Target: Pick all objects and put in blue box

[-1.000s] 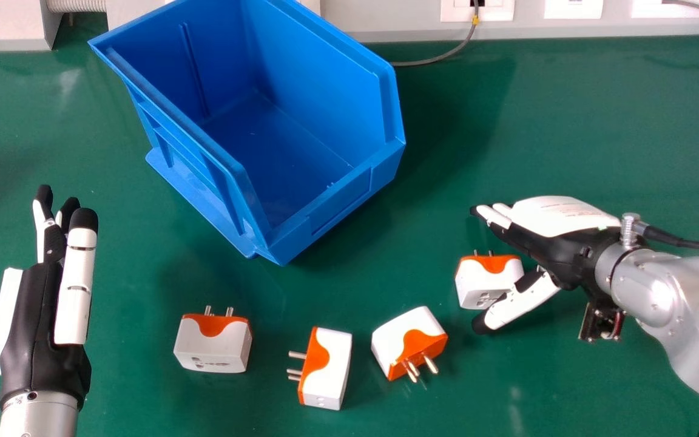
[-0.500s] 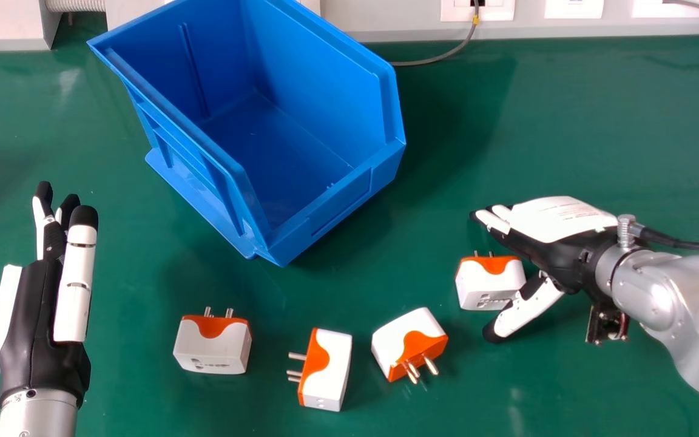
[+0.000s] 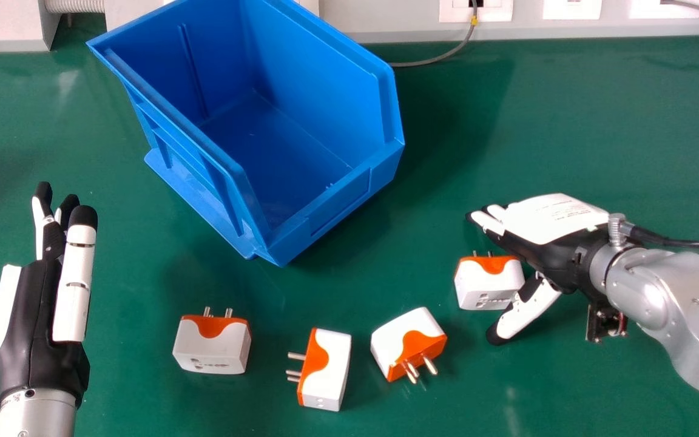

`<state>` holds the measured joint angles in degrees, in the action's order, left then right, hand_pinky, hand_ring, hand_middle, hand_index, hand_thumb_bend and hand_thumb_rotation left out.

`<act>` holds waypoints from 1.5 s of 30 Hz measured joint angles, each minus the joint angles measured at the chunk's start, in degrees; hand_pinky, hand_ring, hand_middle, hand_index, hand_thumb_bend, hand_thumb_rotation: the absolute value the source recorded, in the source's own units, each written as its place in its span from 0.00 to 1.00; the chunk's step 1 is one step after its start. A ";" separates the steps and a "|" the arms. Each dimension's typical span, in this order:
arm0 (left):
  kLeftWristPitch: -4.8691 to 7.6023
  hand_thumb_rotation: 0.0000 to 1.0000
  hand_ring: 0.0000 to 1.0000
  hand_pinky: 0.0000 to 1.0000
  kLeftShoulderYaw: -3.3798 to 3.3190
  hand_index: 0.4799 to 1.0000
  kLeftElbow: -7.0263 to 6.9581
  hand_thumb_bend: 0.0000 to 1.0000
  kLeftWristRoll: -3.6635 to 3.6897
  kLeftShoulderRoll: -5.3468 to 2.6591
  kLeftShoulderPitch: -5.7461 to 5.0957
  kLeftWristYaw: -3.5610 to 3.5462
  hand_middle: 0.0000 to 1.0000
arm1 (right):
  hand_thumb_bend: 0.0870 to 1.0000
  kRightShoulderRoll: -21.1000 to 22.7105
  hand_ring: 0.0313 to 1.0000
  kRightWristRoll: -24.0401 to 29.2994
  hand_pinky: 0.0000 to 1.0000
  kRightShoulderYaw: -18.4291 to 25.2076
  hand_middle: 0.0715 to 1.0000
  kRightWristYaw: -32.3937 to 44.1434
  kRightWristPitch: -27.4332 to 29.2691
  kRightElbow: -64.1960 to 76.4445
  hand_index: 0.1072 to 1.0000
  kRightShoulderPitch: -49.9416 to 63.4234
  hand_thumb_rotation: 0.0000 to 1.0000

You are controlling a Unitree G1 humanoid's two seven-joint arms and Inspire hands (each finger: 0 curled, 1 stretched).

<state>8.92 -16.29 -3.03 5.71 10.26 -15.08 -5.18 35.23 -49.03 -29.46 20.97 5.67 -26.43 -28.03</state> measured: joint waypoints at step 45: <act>-2.50 0.99 1.00 1.00 -0.46 1.00 -1.25 0.40 0.00 1.11 0.63 -0.74 1.00 | 0.47 -0.53 0.66 -2.56 0.57 -1.63 0.69 -4.99 -0.25 0.93 0.68 -1.67 0.29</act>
<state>6.42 -16.75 -4.28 5.72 11.38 -14.45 -5.92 34.70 -51.59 -31.10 15.98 5.42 -25.50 -29.70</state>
